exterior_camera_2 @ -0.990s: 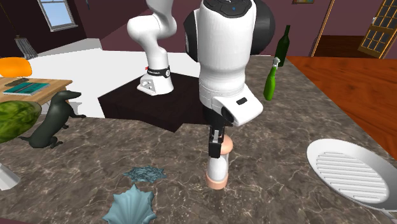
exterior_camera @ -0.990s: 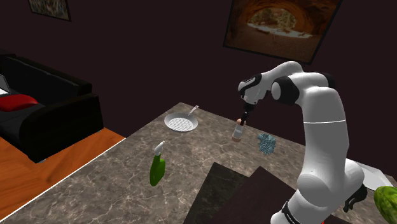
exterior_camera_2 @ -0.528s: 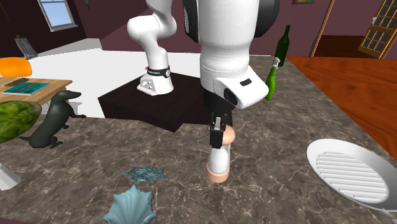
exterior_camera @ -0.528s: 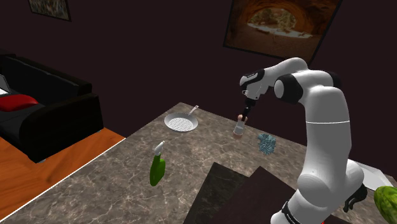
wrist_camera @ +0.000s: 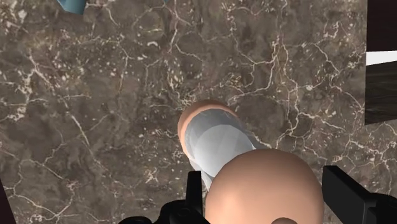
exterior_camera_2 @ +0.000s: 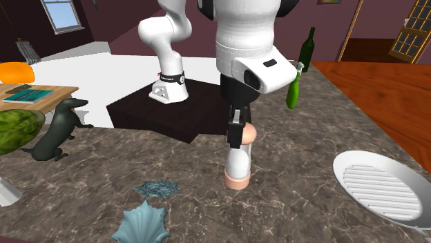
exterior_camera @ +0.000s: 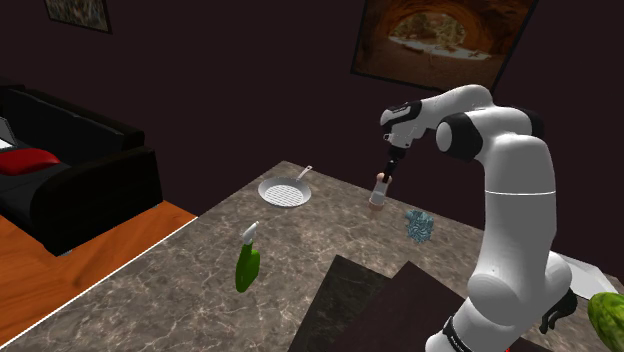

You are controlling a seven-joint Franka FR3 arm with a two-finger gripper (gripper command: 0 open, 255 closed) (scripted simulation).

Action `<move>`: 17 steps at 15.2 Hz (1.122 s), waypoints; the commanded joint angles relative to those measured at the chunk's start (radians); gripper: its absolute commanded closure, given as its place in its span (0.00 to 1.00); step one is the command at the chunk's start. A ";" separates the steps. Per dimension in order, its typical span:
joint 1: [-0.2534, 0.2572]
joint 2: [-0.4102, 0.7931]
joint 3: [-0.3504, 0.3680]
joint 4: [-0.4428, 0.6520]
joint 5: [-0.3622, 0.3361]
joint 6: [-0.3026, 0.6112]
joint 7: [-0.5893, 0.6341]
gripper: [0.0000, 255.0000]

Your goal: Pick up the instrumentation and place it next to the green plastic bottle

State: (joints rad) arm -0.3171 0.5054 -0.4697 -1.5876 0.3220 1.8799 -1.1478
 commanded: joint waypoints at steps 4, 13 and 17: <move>0.003 -0.027 -0.007 0.033 -0.015 -0.057 0.014 1.00; 0.000 -0.056 -0.016 0.114 -0.033 -0.161 0.034 1.00; -0.004 -0.063 -0.019 0.158 -0.038 -0.211 0.041 1.00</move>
State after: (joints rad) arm -0.3201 0.4457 -0.4871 -1.4409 0.2860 1.6833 -1.1082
